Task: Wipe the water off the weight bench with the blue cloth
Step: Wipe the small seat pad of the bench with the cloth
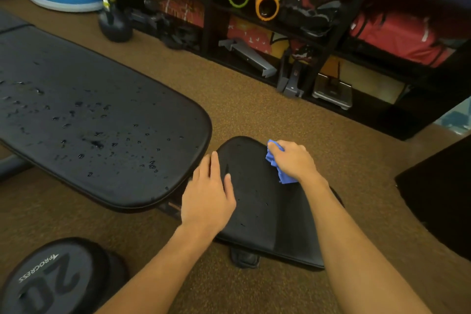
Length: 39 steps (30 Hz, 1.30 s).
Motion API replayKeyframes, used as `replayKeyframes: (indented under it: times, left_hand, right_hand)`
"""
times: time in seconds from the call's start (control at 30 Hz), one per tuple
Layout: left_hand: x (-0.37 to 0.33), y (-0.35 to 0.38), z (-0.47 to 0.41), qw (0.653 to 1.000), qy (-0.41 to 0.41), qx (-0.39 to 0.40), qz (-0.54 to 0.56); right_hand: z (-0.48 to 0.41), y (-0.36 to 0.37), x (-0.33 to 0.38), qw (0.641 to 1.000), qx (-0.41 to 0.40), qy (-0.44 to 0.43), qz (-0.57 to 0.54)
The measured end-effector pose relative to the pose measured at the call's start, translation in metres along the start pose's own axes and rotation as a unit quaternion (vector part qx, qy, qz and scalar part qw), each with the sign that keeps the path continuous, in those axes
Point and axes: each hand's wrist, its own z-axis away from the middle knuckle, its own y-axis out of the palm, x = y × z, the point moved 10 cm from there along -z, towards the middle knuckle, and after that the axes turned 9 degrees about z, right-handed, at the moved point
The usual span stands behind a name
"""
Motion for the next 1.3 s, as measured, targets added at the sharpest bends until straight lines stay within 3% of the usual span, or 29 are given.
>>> replayKeyframes:
  times: [0.23, 0.37, 0.47, 0.53, 0.67, 0.8, 0.93, 1.07, 1.2, 1.3]
  left_hand:
    - [0.018, -0.008, 0.017, 0.989, -0.065, -0.054, 0.121]
    - [0.022, -0.007, 0.016, 0.988, -0.069, -0.056, 0.129]
    - [0.024, -0.006, 0.014, 0.987, -0.074, -0.057, 0.127]
    - [0.025, -0.005, 0.013, 0.988, -0.074, -0.057, 0.126]
    - [0.025, -0.003, 0.013, 0.988, -0.071, -0.055, 0.128]
    - [0.024, -0.003, 0.014, 0.988, -0.069, -0.055, 0.129]
    - [0.024, -0.002, 0.013, 0.988, -0.067, -0.048, 0.129]
    - [0.021, -0.001, 0.011, 0.991, -0.059, -0.034, 0.117]
    - [0.016, -0.002, 0.009, 0.993, -0.048, -0.008, 0.109]
    - [0.013, 0.0, 0.007, 0.995, -0.046, 0.018, 0.085]
  right_hand:
    - [-0.05, 0.022, 0.051, 0.99, 0.129, 0.007, -0.052]
    - [-0.062, 0.041, 0.104, 0.98, 0.19, -0.058, -0.026]
    - [-0.06, 0.048, 0.128, 0.971, 0.186, -0.144, 0.038]
    - [-0.058, 0.045, 0.128, 0.965, 0.199, -0.168, 0.014]
    - [-0.067, 0.049, 0.112, 0.964, 0.251, -0.08, -0.042]
    - [-0.059, 0.057, 0.138, 0.955, 0.268, -0.115, 0.053]
    - [-0.059, 0.048, 0.126, 0.958, 0.269, -0.1, 0.004]
    - [-0.065, 0.046, 0.084, 0.967, 0.231, -0.035, -0.106]
    - [-0.043, 0.024, 0.067, 0.993, 0.034, -0.105, -0.05]
    - [0.003, 0.017, 0.072, 0.979, -0.066, -0.193, 0.008]
